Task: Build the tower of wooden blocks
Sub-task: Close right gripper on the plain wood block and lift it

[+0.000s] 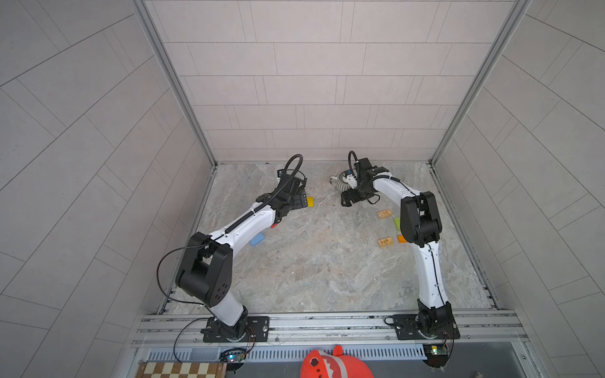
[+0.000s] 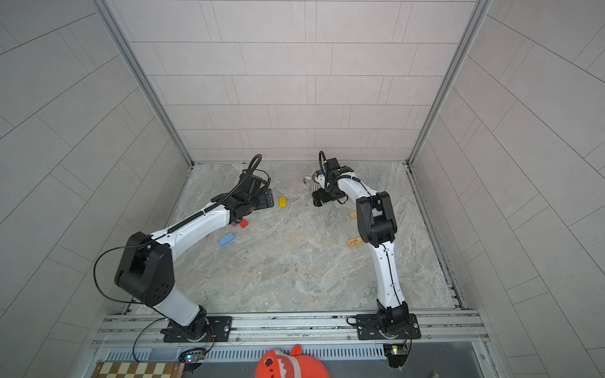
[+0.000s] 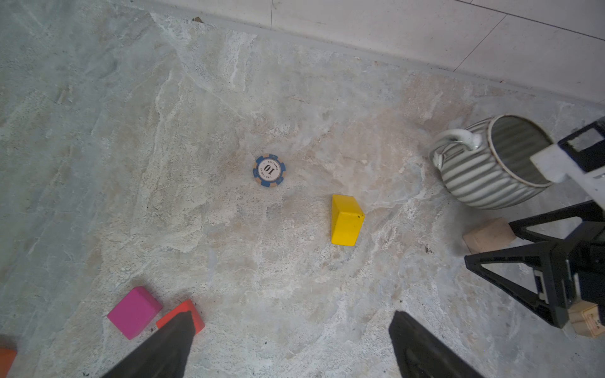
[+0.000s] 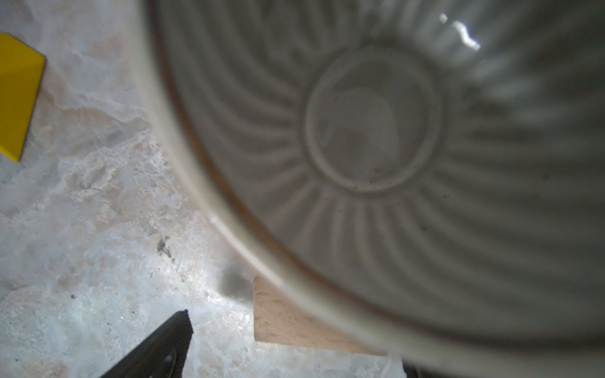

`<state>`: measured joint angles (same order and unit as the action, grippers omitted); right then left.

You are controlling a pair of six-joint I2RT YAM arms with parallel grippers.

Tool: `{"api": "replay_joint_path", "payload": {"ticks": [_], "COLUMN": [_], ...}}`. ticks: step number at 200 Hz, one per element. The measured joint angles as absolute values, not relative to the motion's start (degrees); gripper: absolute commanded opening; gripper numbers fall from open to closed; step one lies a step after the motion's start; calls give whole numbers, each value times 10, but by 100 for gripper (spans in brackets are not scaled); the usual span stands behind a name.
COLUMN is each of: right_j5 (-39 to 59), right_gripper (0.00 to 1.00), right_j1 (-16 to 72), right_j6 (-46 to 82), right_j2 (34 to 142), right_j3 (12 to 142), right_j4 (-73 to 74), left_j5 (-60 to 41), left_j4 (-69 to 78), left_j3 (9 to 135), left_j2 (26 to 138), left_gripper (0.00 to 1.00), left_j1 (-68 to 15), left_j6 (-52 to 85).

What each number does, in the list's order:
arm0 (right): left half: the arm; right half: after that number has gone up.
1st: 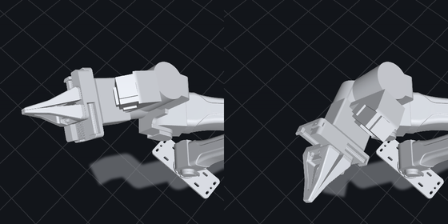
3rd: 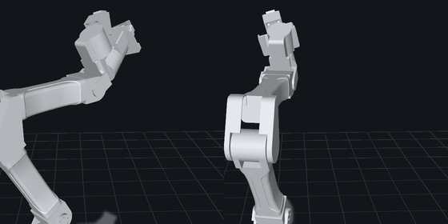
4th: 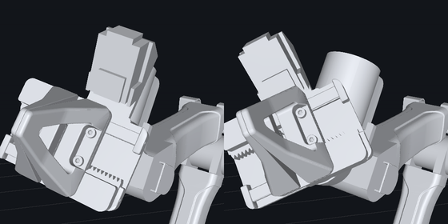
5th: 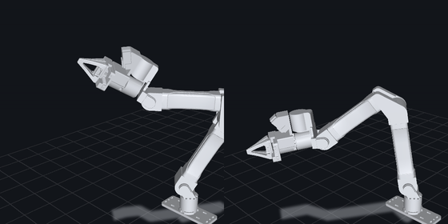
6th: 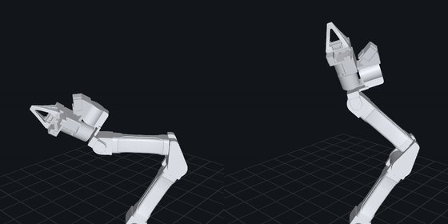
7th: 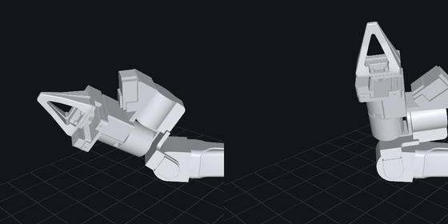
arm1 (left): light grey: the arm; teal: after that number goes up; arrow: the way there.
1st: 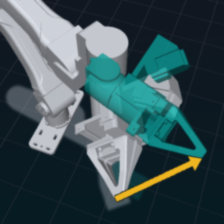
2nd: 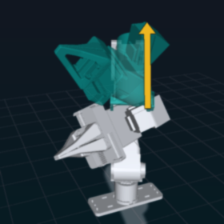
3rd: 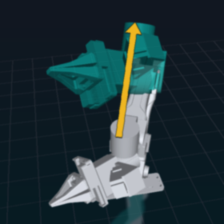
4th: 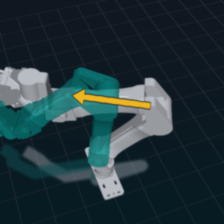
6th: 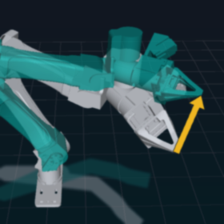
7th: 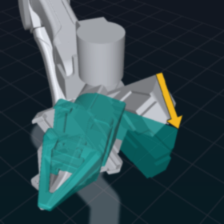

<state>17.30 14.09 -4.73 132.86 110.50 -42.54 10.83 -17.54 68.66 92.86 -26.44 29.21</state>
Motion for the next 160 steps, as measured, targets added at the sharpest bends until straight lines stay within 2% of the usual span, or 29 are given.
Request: {"api": "replay_joint_path", "payload": {"ticks": [87,160], "right_j5": [161,149], "right_gripper": [85,64], "right_j1": [141,141], "right_j6": [-47,-42], "right_j2": [1354,1354], "right_j3": [1145,1145], "right_j4": [-448,-457], "left_j5": [109,116], "left_j4": [-157,-150], "left_j3": [687,681], "left_j2": [930,930], "left_gripper": [100,100], "left_j1": [-264,-264], "left_j6": [286,287]}}
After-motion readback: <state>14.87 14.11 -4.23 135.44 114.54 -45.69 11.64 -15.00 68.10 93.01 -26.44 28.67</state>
